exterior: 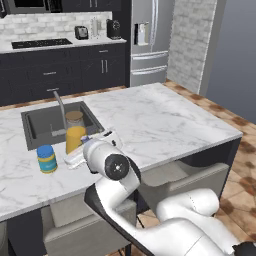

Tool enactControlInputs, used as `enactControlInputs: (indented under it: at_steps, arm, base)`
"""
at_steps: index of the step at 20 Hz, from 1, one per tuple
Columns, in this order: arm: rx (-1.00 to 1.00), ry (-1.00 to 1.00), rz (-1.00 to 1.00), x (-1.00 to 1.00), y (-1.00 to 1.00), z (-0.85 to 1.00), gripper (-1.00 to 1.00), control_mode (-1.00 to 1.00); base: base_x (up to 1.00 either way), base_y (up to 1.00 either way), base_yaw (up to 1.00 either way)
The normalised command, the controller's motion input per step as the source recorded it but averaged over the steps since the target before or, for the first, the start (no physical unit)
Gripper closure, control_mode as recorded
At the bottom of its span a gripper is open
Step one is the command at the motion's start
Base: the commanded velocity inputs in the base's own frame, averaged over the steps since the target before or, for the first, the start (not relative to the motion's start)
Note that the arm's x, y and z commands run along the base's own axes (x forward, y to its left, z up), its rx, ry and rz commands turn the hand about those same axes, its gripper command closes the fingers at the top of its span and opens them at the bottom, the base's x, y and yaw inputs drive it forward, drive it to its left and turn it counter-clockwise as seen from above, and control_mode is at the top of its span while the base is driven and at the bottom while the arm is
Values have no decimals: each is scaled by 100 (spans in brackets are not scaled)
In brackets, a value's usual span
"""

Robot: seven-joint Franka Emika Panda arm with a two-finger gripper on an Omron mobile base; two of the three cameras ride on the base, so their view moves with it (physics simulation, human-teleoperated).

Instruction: Move the mayonnaise and condiment bottle from the cabinet to the dining counter.

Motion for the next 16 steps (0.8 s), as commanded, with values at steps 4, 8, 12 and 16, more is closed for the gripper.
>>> enactControlInputs:
  at_steps: [4,8,12,16]
  arm:
    - [4,0,7,81,51,-28,100,-100]
    - [1,0,2,57,35,-25,100,-100]
    - [0,2,0,26,27,-34,100,-100]
    - [0,2,0,15,30,-38,100,-100]
  base:
    - [0,0,0]
    - [0,0,0]
    - [0,0,0]
    - [0,0,0]
